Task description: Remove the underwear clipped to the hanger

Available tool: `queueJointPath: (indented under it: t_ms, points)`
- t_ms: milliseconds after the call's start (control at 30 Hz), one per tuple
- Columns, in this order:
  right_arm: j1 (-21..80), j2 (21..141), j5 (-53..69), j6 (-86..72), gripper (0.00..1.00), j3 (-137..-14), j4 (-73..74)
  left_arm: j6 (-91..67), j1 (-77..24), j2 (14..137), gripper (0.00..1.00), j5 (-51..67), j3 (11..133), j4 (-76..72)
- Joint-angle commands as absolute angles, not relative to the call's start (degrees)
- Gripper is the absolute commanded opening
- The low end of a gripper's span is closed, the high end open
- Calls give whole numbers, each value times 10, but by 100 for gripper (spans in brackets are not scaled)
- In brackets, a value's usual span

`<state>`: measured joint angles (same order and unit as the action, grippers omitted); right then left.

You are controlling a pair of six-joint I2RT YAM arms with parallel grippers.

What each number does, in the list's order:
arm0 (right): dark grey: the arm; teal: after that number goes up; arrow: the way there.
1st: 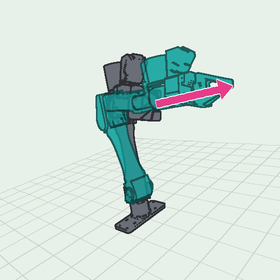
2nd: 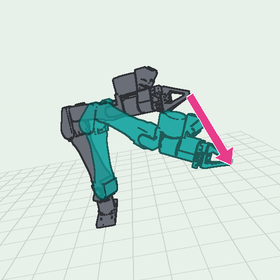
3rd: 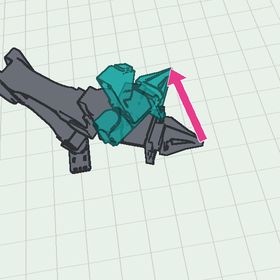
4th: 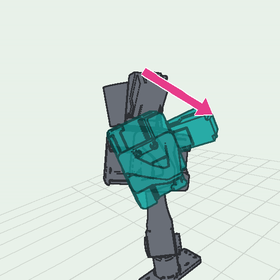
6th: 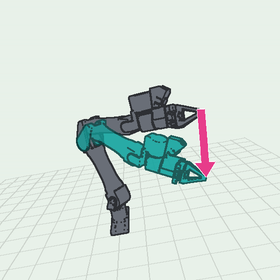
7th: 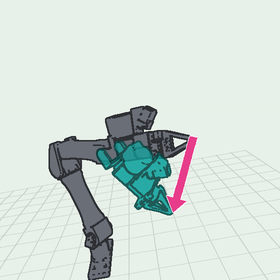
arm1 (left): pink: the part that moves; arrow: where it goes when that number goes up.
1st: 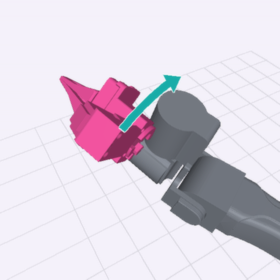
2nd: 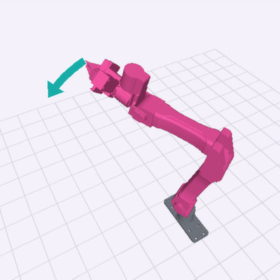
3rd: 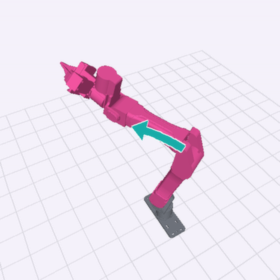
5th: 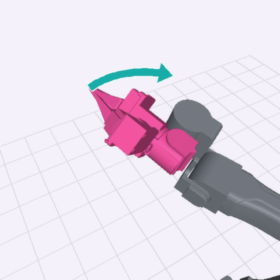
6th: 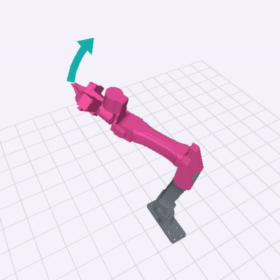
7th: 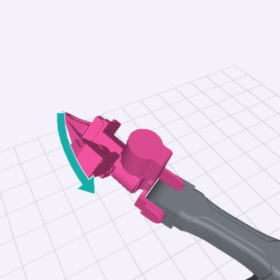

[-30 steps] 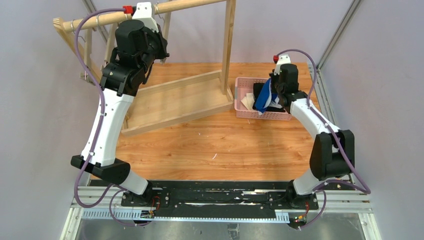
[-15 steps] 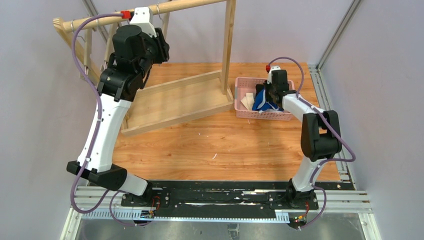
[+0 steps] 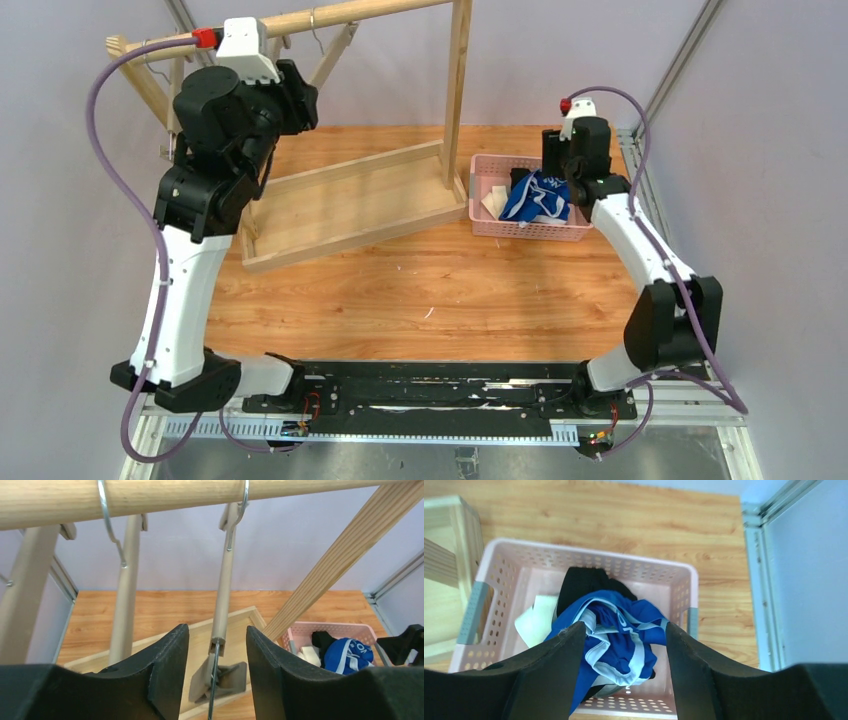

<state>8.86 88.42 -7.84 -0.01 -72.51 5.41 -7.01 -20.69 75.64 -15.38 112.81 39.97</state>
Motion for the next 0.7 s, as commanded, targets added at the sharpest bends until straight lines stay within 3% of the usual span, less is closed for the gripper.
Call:
queueJointPath:
  t_ms: [0,167,267,667]
  points:
    - [81,823,-103,10,61,-731,70,-62,-203,728,54,-157,1125,405]
    - [81,715,-98,-10,61,-667,77,-67,-203,666,54,-143,1074,404]
    - [81,631,-96,-32,70,-623,86,-69,-203,618,54,-138,1030,402]
    - [82,355,-138,-58,73,-556,209,-77,-203,384,54,-168,804,392]
